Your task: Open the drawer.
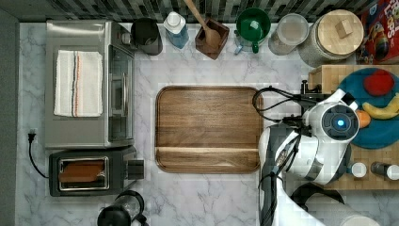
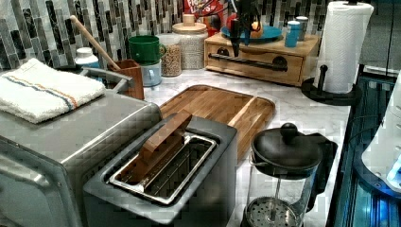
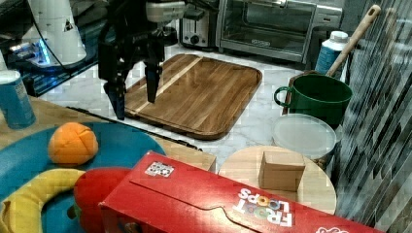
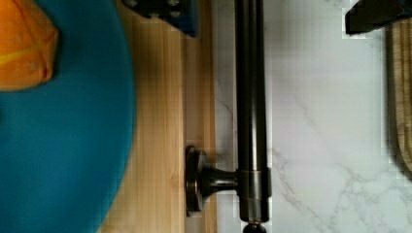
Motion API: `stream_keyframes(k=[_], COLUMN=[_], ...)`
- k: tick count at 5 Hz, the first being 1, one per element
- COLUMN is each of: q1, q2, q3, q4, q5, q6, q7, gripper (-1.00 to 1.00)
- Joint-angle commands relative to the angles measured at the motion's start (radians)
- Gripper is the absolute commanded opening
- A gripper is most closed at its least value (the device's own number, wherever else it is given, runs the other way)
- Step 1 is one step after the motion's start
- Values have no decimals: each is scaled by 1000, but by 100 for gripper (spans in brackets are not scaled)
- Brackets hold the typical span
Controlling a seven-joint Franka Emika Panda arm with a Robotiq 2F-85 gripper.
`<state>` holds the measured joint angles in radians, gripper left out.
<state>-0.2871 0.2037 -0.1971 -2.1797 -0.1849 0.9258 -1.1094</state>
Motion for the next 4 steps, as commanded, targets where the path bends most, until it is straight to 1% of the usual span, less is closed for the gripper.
stream_keyframes(k=[1, 2, 3, 4], q1=[7, 23, 47, 42], q2=[66, 55, 16, 7], q3=[37, 38, 54, 101], q4=[-24, -39, -59, -70], q5=[64, 59, 63, 129], q6=[89, 90, 62, 67], q7=[-33, -7, -3, -72], gripper=[100, 100, 100, 100])
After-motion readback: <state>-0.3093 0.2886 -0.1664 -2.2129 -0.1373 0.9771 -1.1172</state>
